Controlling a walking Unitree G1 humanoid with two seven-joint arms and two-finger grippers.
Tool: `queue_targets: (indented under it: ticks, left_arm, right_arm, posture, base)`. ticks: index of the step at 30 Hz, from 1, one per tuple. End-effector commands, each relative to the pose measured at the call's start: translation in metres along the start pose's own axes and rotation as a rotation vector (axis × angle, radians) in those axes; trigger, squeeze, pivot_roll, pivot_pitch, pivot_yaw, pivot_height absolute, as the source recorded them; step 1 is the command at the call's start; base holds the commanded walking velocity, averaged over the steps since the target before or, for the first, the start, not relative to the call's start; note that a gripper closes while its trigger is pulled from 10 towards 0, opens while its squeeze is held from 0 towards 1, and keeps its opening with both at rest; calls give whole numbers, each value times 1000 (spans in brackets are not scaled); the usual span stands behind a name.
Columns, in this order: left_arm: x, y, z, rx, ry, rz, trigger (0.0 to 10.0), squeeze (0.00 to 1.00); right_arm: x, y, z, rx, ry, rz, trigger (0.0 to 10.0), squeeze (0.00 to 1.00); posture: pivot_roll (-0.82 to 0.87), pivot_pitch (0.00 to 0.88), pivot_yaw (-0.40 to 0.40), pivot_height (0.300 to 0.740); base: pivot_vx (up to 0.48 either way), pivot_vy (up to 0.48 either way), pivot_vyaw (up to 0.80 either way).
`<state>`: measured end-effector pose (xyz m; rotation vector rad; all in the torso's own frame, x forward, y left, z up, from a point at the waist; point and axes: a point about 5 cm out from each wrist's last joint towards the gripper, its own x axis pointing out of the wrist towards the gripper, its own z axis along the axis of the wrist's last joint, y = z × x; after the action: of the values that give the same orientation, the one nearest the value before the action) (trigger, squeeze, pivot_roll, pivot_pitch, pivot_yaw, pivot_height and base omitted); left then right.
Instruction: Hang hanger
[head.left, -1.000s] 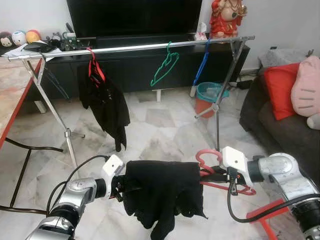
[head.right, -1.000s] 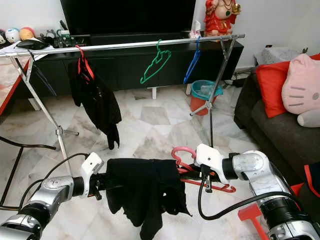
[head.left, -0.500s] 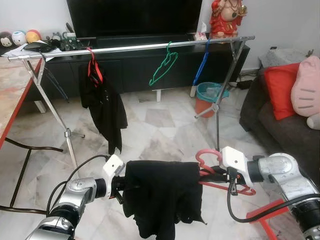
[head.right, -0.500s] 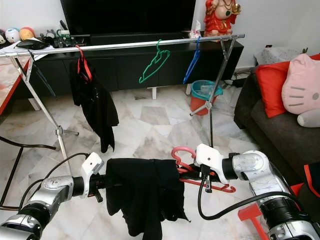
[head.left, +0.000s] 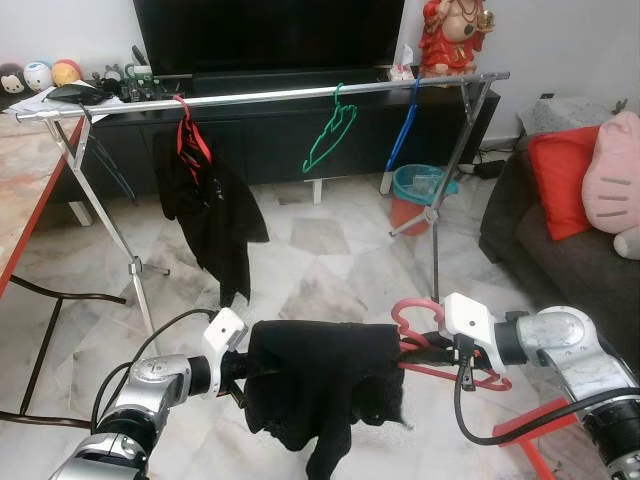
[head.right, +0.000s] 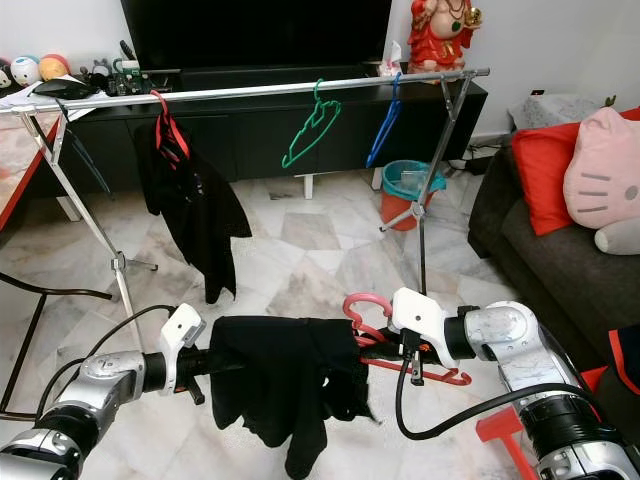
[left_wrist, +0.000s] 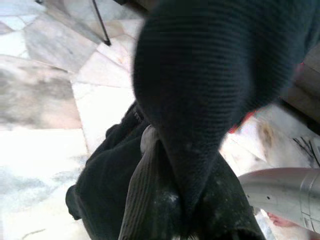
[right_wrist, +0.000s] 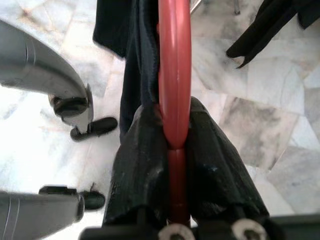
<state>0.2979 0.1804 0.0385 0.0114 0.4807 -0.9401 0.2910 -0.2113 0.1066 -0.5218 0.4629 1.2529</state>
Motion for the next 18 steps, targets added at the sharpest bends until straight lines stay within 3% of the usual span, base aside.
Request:
queue_targets:
  ticks: [1,13,18]
  left_arm:
    - [-5,7,10,27,-17,18,0,0]
    - [-19,16,15,33,-44,66,0,0]
    - [-27,21,18,40,-66,103,0,0]
  right_arm:
    - [-3,1,-5,-13,37,0,0,0]
    - [-10,14,-50,-18,336,9,0,0]
    - [-11,18,-66,29,378,-13,0,0]
  posture:
    - [25,0,-39,740]
    - [22,0,-33,740]
    - [26,0,-34,740]
  base:
    - [0,0,0]
    - [0,0,0]
    - [0,0,0]
